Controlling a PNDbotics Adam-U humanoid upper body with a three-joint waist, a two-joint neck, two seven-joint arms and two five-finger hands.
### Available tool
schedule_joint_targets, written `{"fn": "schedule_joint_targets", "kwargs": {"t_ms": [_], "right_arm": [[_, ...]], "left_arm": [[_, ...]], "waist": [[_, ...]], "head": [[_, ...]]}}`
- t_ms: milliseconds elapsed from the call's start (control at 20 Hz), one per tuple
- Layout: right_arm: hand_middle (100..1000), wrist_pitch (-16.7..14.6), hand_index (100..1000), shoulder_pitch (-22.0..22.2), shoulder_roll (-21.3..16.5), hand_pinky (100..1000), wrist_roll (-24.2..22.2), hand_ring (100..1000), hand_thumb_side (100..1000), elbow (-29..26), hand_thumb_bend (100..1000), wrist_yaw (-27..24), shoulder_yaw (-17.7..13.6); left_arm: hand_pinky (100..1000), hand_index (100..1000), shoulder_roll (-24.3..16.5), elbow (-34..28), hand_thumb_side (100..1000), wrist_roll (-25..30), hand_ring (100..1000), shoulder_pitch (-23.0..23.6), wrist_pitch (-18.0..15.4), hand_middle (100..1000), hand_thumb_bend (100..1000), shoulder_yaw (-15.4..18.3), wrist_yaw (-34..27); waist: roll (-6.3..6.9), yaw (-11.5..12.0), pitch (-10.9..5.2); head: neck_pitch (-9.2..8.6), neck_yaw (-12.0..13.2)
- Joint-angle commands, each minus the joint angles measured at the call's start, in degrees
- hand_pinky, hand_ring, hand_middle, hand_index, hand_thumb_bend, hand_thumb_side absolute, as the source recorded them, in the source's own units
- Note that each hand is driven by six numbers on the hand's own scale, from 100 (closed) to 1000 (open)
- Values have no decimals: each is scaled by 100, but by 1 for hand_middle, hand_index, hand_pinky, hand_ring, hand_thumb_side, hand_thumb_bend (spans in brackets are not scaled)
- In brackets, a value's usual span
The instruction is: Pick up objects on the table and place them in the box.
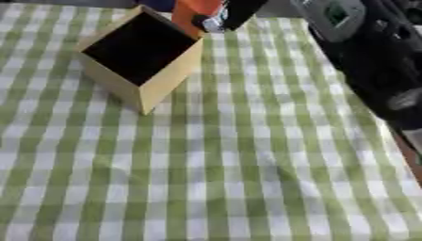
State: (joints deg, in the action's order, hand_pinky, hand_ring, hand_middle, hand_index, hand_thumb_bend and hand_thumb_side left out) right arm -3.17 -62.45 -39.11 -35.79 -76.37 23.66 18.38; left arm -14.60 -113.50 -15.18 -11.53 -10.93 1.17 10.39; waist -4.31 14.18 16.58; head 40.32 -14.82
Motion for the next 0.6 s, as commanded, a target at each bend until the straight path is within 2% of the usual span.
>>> {"fn": "schedule_joint_targets", "kwargs": {"t_ms": [50, 250, 300, 350, 600], "right_arm": [[607, -173, 692, -403, 319, 597, 80, 612, 313, 724, 100, 388, -200], [603, -306, 692, -797, 796, 598, 277, 606, 326, 1529, 100, 827, -423], [602, -337, 692, -867, 892, 599, 342, 605, 328, 1680, 100, 918, -479], [602, -370, 692, -931, 984, 599, 404, 605, 329, 1804, 100, 1001, -524], [604, -551, 692, -1129, 1365, 601, 520, 610, 337, 2141, 100, 1296, -566]], "left_arm": [[707, 669, -14, -109, 737, 42, 588, -93, -16, 607, 435, -34, -35], [707, 668, 12, -109, 738, 84, 587, -170, -31, 607, 434, -67, -68], [707, 668, 17, -109, 731, 92, 587, -189, -34, 607, 399, -73, -77], [707, 668, 22, -109, 739, 99, 587, -207, -37, 607, 433, -79, -85], [707, 668, 40, -109, 739, 134, 588, -270, -47, 608, 431, -101, -114]], "waist": [[19, 29, -57], [-4, 112, 43], [-10, 132, 64], [-17, 154, 86], [-56, 240, 160]], "head": [[-113, -90], [-196, -195], [-213, -216], [-228, -238], [-267, -306]]}}
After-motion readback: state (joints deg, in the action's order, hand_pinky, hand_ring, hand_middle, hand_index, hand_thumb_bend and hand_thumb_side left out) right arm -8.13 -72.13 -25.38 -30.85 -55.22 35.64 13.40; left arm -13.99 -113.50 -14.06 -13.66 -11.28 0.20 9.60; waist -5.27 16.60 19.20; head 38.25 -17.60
